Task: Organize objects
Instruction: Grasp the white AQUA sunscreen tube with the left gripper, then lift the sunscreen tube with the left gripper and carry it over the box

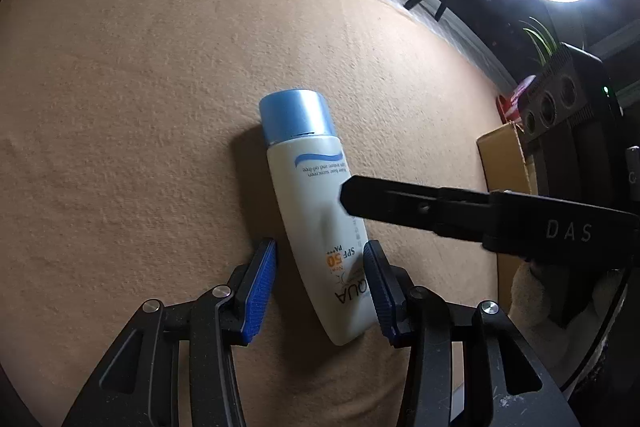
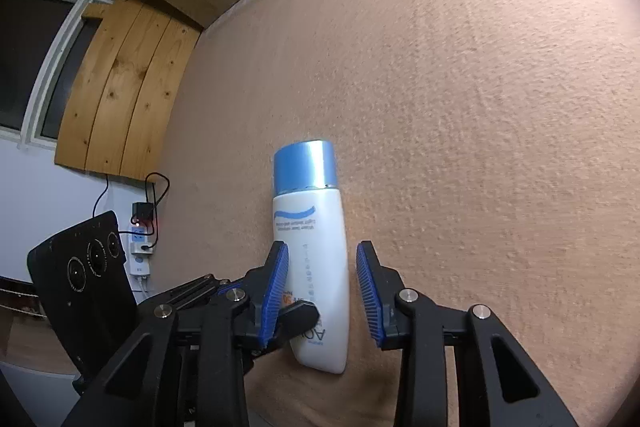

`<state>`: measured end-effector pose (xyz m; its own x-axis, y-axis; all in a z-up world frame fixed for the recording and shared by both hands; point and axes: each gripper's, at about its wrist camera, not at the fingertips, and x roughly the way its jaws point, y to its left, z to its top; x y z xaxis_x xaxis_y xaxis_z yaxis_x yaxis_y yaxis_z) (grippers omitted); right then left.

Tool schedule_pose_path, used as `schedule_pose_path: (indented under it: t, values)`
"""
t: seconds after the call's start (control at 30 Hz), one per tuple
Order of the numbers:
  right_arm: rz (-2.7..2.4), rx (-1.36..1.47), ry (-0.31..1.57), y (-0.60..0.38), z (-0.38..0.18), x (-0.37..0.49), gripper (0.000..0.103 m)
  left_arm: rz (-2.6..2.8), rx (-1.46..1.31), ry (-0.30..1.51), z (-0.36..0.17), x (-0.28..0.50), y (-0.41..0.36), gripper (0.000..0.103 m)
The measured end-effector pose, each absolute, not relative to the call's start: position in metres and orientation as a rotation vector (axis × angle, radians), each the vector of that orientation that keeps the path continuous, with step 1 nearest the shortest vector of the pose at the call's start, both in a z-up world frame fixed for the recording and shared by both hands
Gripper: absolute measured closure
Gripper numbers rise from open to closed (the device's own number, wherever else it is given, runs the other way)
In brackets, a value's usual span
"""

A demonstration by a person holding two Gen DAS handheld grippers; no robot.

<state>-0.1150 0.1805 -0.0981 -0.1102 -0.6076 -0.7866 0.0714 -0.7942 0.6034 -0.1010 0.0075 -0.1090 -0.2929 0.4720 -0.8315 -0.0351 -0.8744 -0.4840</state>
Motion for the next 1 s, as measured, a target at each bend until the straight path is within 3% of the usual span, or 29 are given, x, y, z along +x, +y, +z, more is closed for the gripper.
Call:
schedule_pose_path:
  t: [0.57,1.0]
  values:
    - [-1.982,1.699,-0.558,0.182,-0.091,-0.109,0.073,2.213,-1.613,-0.541,-0.103,-0.096,0.011,0.06]
    - [-2.117,1.604,-0.594,0.235,-0.049,-0.086,0.073,2.192,-1.495,-0.514,-0.058,-0.084,0.043,0.06]
